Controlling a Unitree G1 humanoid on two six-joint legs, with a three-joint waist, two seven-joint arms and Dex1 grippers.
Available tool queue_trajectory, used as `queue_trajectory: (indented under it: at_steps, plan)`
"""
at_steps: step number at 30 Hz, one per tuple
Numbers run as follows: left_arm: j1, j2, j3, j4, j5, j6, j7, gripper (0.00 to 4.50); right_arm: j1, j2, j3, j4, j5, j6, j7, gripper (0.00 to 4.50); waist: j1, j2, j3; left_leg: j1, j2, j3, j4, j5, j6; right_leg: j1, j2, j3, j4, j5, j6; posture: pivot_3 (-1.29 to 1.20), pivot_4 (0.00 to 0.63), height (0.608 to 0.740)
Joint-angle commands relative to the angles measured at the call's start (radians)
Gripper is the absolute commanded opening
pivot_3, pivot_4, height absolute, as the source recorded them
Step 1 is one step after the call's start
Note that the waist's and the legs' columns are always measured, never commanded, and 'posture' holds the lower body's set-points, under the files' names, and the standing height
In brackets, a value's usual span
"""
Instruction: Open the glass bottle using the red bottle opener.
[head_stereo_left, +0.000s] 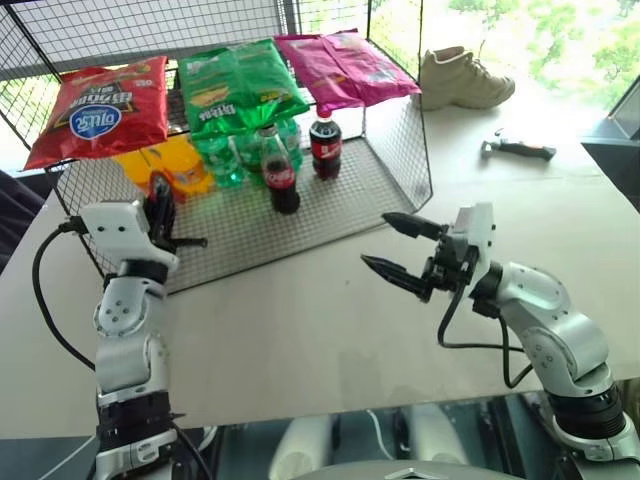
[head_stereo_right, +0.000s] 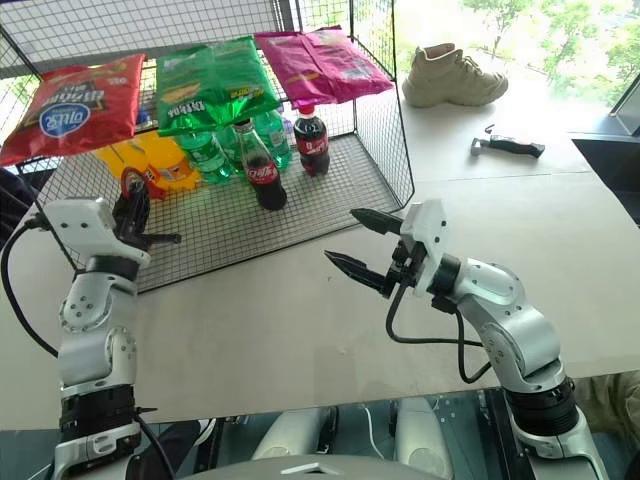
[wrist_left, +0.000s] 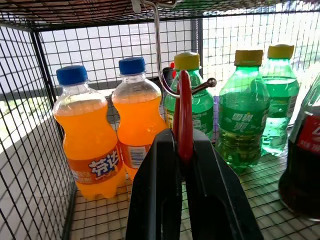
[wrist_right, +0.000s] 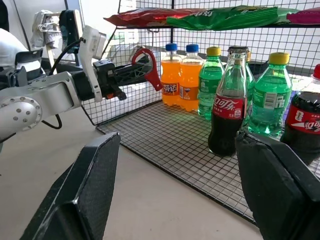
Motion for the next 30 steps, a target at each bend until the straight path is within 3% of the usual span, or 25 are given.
queue_trajectory:
  at_steps: [1,8,23,30]
  plan:
    - [-0.022,-0.025,0.051,-0.106,-0.148,0.057,0.018,0.09,-0.023,-0.003,-0.011,-0.023,0.018,-0.007,0.005,3.69,0.0,0.0,0.0,0.0,0.0,0.0,0.0,0.0,0.0,0.0,0.0,0.0,0.0,0.0,0.0,0.0,0.15,0.74]
    - [-0.046,-0.043,0.103,-0.113,-0.269,0.099,0.065,0.09,-0.04,0.002,-0.021,-0.036,0.041,-0.002,0.005,3.69,-0.001,0.0,0.0,0.0,0.0,0.0,0.0,0.0,0.0,0.0,0.001,0.0,0.001,0.0,0.0,0.0,0.15,0.74]
    - [-0.038,-0.083,0.094,-0.156,-0.408,0.121,0.051,0.09,-0.046,-0.006,-0.023,-0.025,0.037,-0.011,-0.003,3.69,0.0,-0.001,0.0,0.0,0.0,0.0,0.001,0.0,0.0,0.0,0.001,0.0,0.0,0.0,0.0,0.0,0.15,0.74]
    - [-0.005,-0.129,0.083,-0.211,-0.578,0.187,0.043,0.09,-0.06,-0.003,-0.02,-0.004,0.031,-0.013,0.002,3.69,0.0,-0.001,0.0,0.0,0.0,0.0,0.001,0.0,0.0,0.0,0.001,0.0,0.0,0.0,0.0,0.0,0.15,0.74]
